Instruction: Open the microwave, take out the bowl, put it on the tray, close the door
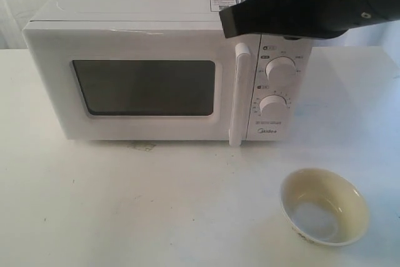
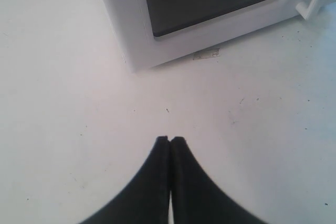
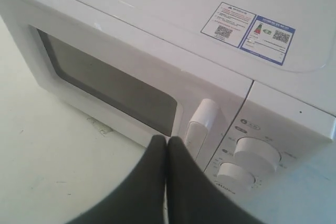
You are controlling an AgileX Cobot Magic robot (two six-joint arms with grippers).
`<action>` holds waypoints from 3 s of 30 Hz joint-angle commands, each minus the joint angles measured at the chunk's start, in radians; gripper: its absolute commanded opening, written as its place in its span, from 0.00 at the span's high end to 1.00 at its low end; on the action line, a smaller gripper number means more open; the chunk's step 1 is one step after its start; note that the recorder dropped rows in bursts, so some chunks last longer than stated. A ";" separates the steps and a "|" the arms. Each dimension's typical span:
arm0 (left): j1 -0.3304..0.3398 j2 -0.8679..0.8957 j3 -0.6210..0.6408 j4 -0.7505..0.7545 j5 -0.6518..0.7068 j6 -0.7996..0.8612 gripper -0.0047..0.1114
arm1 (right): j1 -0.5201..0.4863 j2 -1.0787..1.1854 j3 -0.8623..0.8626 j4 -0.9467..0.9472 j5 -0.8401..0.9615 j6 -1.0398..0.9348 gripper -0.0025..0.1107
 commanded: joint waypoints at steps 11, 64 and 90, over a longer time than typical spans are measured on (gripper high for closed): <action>0.000 -0.006 0.003 -0.012 0.011 -0.004 0.96 | -0.005 -0.088 0.057 -0.054 -0.074 -0.002 0.98; 0.000 -0.006 0.003 -0.012 0.011 -0.004 0.96 | -0.466 -1.146 1.142 0.416 -0.686 -0.452 0.98; 0.000 -0.004 0.003 -0.012 0.009 -0.002 0.96 | -0.620 -1.155 1.178 0.404 -0.374 -0.452 0.98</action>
